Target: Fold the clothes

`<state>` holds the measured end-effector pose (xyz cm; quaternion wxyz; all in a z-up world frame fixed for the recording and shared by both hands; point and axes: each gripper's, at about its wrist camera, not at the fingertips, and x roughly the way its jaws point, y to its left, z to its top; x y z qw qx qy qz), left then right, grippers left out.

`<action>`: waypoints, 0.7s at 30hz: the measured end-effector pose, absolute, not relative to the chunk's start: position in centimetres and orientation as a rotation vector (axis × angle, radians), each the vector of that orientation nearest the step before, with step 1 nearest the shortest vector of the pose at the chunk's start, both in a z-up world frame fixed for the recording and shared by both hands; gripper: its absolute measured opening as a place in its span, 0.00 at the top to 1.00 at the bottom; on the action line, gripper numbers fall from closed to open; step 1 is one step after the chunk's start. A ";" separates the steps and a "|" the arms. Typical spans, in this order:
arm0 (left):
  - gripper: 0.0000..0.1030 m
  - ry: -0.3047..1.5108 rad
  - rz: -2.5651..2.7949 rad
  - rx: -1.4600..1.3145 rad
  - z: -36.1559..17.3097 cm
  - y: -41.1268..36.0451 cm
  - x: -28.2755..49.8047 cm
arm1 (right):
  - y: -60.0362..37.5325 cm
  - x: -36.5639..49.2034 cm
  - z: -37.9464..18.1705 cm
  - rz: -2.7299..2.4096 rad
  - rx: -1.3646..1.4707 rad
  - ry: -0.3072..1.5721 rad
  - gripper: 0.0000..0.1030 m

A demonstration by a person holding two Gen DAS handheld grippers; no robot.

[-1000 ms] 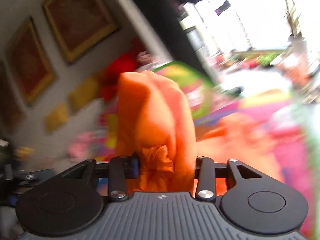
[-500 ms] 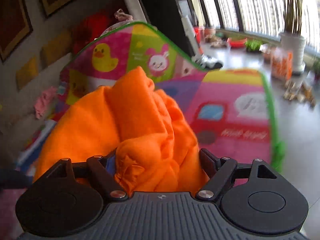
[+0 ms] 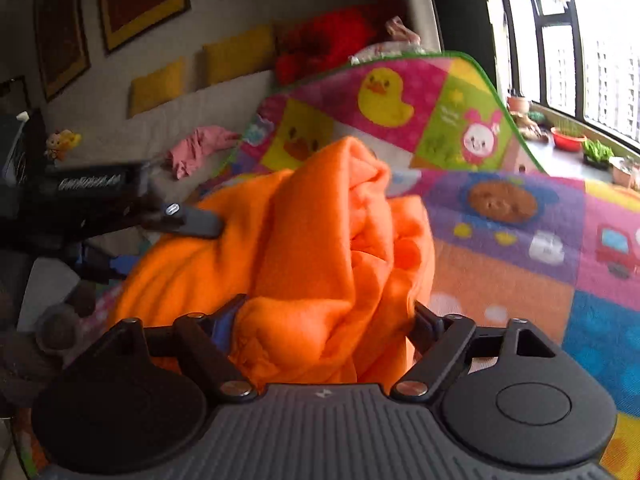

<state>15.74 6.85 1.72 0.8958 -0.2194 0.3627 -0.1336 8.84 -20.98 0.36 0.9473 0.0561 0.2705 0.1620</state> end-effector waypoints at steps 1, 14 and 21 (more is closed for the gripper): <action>0.05 0.735 -0.286 -0.447 2.3 6.9 15.0 | -22.0 8.2 1.1 0.331 0.121 0.532 0.06; 0.03 0.785 -0.370 -0.524 0.6 6.7 10.0 | -19.9 13.0 3.5 0.308 -0.355 0.360 0.00; 0.02 0.795 -0.392 -0.495 0.4 5.2 11.4 | -23.6 13.6 -1.0 0.155 -0.352 0.529 0.00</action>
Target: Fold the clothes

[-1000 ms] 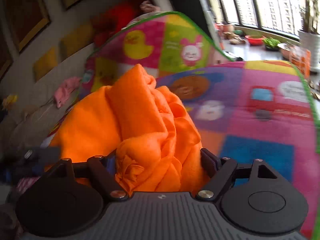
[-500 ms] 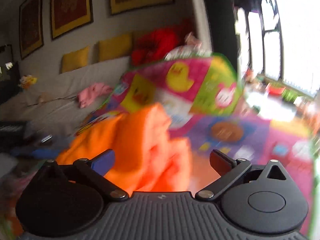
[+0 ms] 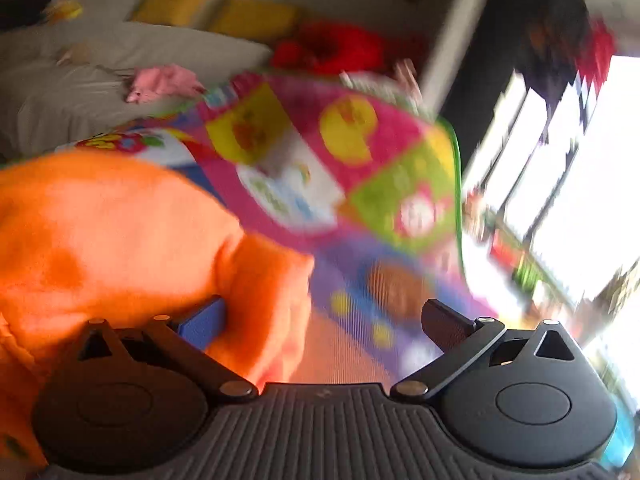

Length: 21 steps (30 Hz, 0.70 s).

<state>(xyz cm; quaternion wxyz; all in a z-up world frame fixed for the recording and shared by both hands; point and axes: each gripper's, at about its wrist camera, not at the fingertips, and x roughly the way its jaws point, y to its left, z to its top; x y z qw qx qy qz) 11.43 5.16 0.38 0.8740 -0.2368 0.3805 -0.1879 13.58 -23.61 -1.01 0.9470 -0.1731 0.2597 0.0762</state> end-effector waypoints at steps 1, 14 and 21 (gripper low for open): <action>0.01 0.796 -0.396 -0.487 0.3 4.8 11.8 | -24.3 13.0 -1.4 0.141 -0.339 0.540 0.00; 0.00 0.749 -0.368 -0.278 0.7 1.6 13.4 | -25.2 10.3 -2.9 0.067 -0.269 0.603 0.00; 0.00 0.718 -0.327 -0.268 2.1 3.2 12.7 | -23.7 10.5 -2.9 0.077 -0.288 0.598 0.00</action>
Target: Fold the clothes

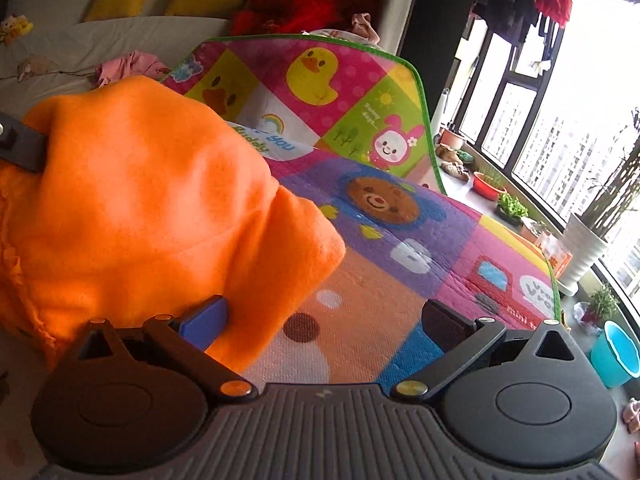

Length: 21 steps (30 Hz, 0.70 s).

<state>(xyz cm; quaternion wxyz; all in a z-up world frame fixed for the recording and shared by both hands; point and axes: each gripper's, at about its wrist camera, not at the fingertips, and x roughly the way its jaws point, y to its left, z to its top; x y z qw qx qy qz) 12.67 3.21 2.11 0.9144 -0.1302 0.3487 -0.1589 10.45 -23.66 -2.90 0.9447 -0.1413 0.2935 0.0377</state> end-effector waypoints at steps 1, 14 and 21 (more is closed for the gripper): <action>0.00 0.694 -0.328 -0.272 2.7 3.5 12.2 | -23.7 10.5 -2.9 0.081 -0.287 0.598 0.00; 0.00 0.740 -0.341 -0.242 0.8 2.4 15.5 | -26.7 9.2 2.1 0.172 -0.108 0.432 0.00; 0.00 0.761 -0.343 -0.300 -0.7 3.2 16.2 | -24.3 12.0 2.7 0.290 -0.091 0.500 0.00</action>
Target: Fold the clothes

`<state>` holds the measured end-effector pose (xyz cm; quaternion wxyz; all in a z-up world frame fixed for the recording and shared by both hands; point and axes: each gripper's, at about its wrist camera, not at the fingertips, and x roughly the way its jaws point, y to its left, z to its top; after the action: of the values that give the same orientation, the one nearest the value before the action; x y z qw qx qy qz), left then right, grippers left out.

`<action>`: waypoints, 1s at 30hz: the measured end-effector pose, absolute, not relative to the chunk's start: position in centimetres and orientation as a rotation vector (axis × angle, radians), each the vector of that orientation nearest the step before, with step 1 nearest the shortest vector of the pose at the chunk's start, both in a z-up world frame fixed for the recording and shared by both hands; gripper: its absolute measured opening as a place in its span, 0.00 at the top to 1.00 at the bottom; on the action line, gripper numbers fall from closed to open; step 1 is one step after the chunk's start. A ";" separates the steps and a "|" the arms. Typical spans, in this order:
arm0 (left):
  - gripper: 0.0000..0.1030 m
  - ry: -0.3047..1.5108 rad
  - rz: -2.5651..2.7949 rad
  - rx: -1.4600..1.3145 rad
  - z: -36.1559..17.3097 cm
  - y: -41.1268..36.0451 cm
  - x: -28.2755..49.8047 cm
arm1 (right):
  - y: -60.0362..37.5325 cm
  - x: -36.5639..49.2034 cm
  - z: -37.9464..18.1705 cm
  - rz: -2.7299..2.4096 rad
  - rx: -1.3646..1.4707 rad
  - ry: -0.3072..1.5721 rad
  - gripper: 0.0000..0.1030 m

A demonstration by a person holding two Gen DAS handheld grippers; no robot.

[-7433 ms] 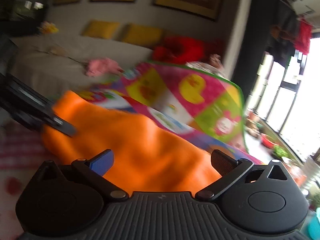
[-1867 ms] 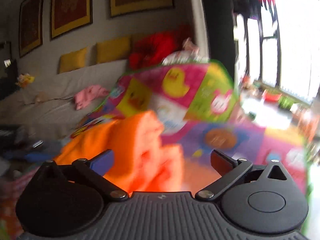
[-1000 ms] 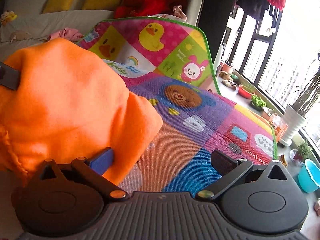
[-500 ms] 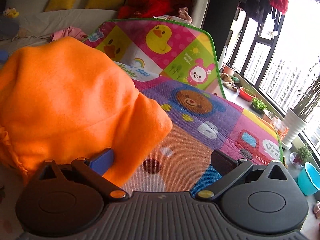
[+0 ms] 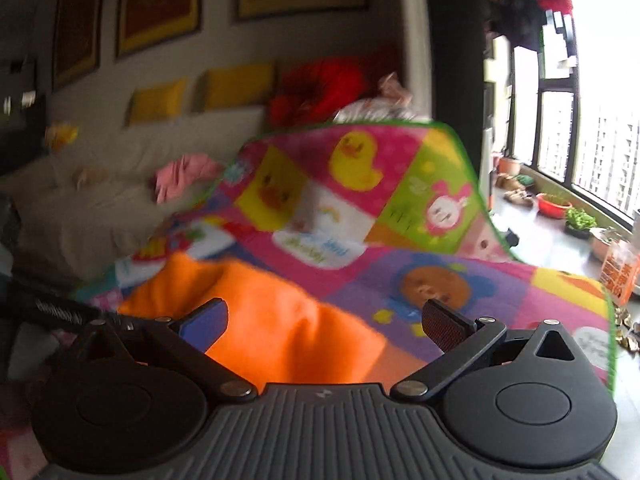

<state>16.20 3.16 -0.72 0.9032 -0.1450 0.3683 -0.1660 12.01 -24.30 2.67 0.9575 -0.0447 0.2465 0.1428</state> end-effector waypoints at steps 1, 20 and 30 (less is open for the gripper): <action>0.00 0.763 -0.336 -0.304 -0.8 3.5 16.2 | -23.4 12.9 1.7 0.283 -0.128 0.541 0.00; 0.00 0.745 -0.201 -0.320 -1.1 5.2 20.8 | -23.6 13.1 0.9 0.308 -0.077 0.555 0.00; 0.00 0.751 -0.196 -0.365 -1.5 6.2 20.4 | -24.1 18.7 0.3 0.080 -0.183 0.614 0.00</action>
<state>20.40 6.20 -1.48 0.9095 -0.1770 0.3640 -0.0949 18.73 -24.09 0.31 0.9483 -0.0900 0.3019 0.0393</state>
